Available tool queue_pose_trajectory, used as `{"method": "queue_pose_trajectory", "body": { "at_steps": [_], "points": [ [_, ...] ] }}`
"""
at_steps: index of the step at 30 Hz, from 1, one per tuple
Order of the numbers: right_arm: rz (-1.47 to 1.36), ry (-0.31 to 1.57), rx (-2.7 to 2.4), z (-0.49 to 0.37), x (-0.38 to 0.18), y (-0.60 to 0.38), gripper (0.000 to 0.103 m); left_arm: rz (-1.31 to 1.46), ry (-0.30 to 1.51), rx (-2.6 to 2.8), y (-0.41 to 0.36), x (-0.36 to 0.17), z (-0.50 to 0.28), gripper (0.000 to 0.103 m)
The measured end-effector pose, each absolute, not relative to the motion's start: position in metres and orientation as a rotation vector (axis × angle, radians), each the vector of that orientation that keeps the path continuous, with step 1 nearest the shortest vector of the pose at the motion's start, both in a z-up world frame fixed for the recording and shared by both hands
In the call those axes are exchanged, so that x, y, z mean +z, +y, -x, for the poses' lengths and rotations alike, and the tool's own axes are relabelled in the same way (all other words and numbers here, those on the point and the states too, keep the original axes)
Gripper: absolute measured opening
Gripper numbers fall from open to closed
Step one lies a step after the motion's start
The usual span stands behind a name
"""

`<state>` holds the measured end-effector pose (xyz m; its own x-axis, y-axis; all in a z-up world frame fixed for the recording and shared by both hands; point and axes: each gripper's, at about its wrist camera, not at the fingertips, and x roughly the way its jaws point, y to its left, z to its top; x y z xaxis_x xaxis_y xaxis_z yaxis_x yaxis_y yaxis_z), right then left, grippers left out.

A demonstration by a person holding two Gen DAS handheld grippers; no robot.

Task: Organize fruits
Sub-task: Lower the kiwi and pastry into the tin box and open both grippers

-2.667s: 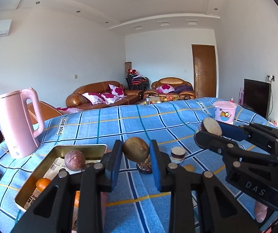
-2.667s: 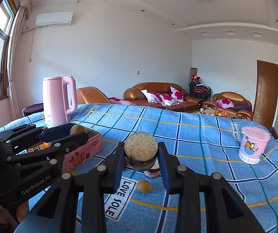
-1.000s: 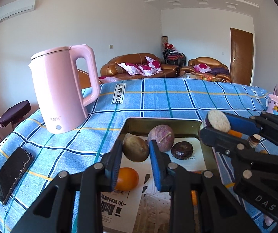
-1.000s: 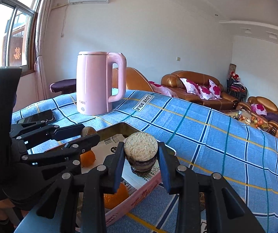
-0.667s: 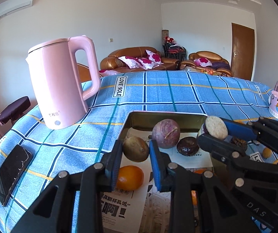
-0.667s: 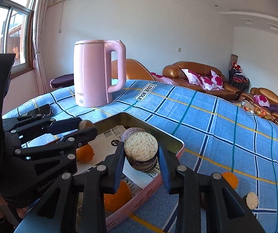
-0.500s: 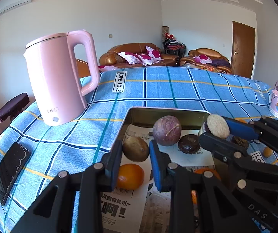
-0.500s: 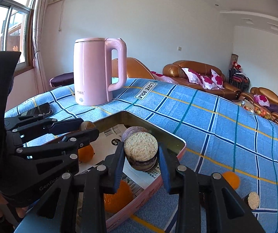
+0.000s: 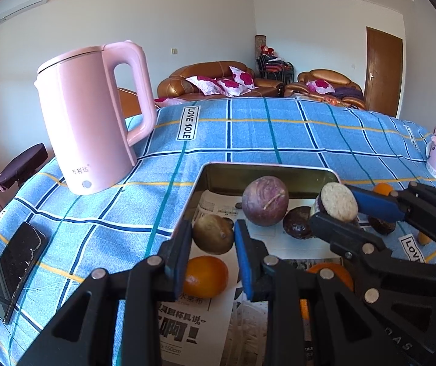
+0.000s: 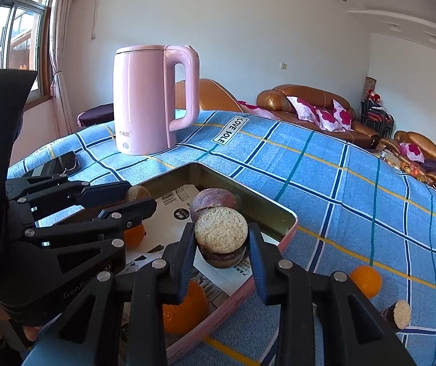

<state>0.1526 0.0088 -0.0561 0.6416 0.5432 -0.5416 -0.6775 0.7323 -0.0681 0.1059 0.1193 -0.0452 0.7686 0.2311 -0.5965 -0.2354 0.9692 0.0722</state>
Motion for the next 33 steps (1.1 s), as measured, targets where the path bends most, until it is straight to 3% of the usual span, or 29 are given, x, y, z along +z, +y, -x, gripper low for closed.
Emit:
{"method": "queue_pose_trajectory", "body": {
  "at_steps": [10,18,25,33],
  "points": [
    [0.31,0.498,0.687,-0.147,-0.055,0.012,0.039,-0.01,0.626,0.287,0.116,-0.044,-0.102,0.034],
    [0.293,0.5,0.67,-0.149,-0.055,0.008,0.042,0.012,0.609,0.329,0.123,-0.042,-0.099,0.058],
    [0.28,0.486,0.645,-0.148,-0.053,0.005,0.049,0.012,0.591,0.339,0.123,-0.041,-0.095,0.06],
    [0.264,0.471,0.614,-0.148,-0.052,-0.001,0.058,0.034,0.569,0.36,0.127,-0.039,-0.09,0.072]
  ]
}}
